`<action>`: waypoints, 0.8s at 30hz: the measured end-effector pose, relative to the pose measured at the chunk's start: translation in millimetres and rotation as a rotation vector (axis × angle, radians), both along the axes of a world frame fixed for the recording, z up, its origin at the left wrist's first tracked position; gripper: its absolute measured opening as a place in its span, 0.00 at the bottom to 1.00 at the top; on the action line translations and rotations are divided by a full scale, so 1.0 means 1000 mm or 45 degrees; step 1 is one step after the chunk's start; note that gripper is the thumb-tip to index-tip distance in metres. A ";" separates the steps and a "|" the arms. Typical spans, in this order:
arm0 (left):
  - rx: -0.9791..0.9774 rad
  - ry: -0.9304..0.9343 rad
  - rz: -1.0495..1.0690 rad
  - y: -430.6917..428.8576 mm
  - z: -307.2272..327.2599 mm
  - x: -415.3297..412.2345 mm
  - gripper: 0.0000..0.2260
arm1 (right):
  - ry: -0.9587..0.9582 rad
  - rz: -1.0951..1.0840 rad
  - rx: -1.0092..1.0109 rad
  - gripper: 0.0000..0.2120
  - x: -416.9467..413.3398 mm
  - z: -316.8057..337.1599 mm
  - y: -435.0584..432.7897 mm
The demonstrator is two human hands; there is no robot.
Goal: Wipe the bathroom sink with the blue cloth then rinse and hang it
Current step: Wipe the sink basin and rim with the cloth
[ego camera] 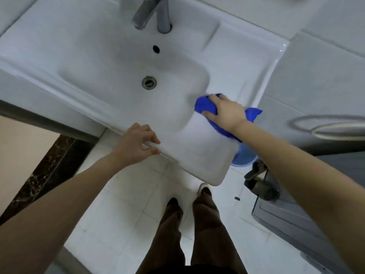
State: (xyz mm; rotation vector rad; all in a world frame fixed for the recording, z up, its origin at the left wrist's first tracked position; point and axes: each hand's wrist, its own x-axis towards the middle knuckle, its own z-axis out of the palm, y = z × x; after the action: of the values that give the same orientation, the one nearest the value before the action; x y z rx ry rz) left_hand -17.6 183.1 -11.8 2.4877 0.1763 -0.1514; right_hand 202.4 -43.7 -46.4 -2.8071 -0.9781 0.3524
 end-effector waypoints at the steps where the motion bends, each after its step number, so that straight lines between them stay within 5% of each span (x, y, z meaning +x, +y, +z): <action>1: -0.005 -0.008 -0.005 0.001 -0.002 0.000 0.11 | -0.028 -0.214 -0.016 0.25 0.022 0.001 0.003; 4: -0.035 -0.005 -0.033 0.002 -0.004 0.000 0.11 | -0.018 -0.498 0.025 0.22 0.027 0.004 0.018; 12: -0.050 0.010 -0.056 0.006 -0.002 -0.001 0.13 | 0.183 0.183 0.026 0.22 -0.114 0.013 -0.002; 20: -0.057 -0.090 -0.056 0.010 -0.018 0.000 0.14 | -0.234 -0.315 -0.317 0.20 0.058 0.018 -0.011; 24: -0.094 -0.073 -0.009 0.009 -0.021 -0.001 0.13 | -0.229 -0.223 -0.255 0.21 0.115 0.014 -0.003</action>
State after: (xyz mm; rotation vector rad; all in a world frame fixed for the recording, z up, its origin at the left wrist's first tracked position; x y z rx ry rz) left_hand -18.7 191.9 -33.1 2.4161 0.1354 -0.0883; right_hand 317.8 -46.8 -32.7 -3.1242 -0.7580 0.1874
